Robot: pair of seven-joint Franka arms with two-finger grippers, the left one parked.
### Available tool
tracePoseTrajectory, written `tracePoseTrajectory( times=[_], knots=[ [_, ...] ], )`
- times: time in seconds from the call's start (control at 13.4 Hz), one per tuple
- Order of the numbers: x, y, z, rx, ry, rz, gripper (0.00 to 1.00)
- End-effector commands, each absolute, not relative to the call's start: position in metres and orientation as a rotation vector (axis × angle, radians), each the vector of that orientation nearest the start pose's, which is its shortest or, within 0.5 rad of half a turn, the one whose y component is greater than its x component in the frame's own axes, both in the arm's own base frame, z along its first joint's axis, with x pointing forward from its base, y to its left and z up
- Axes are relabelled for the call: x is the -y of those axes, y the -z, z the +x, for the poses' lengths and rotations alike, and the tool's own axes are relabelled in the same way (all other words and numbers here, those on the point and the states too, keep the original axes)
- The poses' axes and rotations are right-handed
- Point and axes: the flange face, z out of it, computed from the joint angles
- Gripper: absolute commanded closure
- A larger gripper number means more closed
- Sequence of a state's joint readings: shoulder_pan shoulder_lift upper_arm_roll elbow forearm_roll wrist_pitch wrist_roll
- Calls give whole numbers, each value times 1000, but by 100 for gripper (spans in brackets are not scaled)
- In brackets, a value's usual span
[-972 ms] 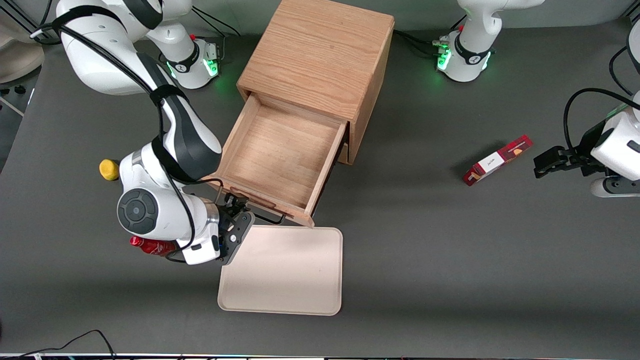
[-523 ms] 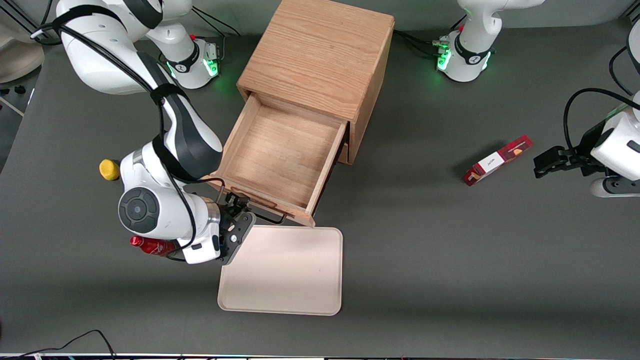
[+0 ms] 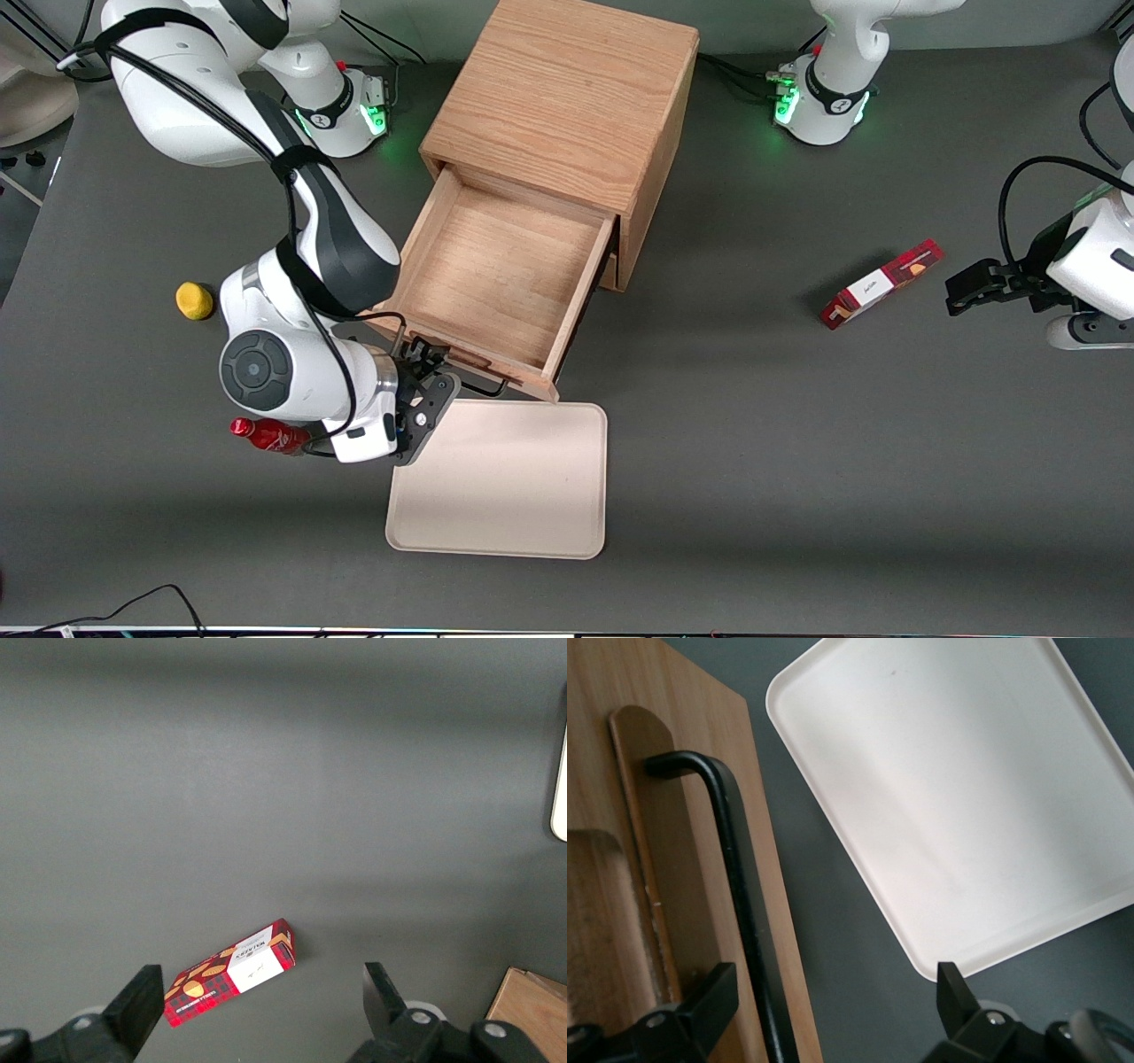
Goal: Close top drawer
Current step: 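Push the drawer front with the right gripper into the cabinet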
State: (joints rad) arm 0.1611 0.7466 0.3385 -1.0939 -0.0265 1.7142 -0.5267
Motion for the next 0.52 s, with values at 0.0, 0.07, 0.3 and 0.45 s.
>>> tracePoseTrajectory(
  times=[0.0,0.07,0.3,0.45],
  knots=[
    [-288,-391,669,1343,-164,-2631,0],
    [-290,-389,667,1332,-174,-2636,0],
    [-300,-391,657,1298,-193,-2646,0],
    [-305,-391,644,1322,-222,-2638,0]
  ],
)
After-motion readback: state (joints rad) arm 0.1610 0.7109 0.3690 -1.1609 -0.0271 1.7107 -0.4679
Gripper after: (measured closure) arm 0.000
